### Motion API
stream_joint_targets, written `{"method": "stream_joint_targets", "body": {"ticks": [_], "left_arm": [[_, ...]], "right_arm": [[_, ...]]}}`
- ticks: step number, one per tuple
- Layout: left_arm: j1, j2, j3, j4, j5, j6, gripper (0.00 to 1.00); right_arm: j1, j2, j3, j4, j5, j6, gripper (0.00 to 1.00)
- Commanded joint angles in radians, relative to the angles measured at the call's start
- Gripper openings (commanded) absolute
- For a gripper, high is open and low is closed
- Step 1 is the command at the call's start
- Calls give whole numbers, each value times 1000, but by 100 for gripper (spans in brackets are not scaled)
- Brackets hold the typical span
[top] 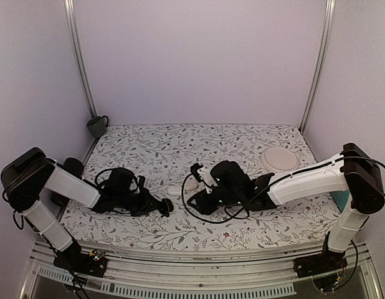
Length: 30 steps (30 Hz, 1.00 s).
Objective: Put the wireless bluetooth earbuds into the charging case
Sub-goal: Move the left earbud to the center of the board.
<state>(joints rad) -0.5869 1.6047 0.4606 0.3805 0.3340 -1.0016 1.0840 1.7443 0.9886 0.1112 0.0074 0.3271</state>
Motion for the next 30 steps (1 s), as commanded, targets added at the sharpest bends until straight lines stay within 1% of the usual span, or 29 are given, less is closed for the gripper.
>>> {"method": "stream_joint_targets", "body": {"ticks": [1, 4, 8, 13, 17, 22, 30], "left_arm": [[-71, -22, -15, 21, -67, -97, 0], [-61, -65, 12, -35, -87, -70, 0], [1, -132, 66, -161, -100, 27, 0], [82, -186, 75, -270, -53, 148, 0], [92, -221, 62, -341, -40, 219, 0], [100, -291, 20, -348, -39, 229, 0], [131, -336, 45, -390, -31, 281, 0]], "right_arm": [[43, 18, -5, -4, 11, 32, 46], [68, 26, 13, -24, 21, 73, 46], [99, 64, 66, -98, 40, 162, 46], [132, 179, 208, -248, 89, 229, 46], [139, 263, 332, -331, 148, 239, 46], [141, 337, 435, -412, 187, 246, 46], [163, 453, 575, -513, 230, 249, 47]]}}
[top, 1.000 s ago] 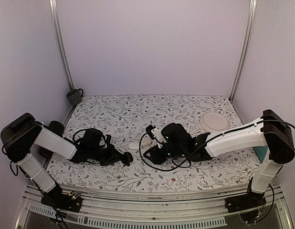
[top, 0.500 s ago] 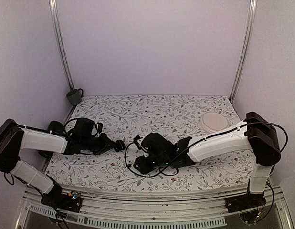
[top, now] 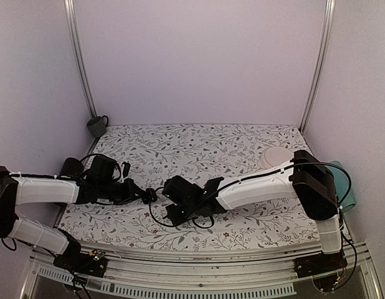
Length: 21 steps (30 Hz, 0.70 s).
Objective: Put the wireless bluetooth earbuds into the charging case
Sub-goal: Move the left earbud to the center of the board.
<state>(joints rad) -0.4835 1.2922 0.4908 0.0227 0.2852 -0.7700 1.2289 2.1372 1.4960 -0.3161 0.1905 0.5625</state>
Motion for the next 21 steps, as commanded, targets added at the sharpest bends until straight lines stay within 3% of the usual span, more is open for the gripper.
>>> {"method": "stream_joint_targets", "body": {"ticks": [1, 21], "left_arm": [[34, -27, 19, -37, 23, 55, 0], [87, -8, 50, -35, 69, 99, 0]], "right_arm": [[20, 69, 79, -97, 54, 17, 47], [-11, 125, 144, -173, 102, 11, 53]]}}
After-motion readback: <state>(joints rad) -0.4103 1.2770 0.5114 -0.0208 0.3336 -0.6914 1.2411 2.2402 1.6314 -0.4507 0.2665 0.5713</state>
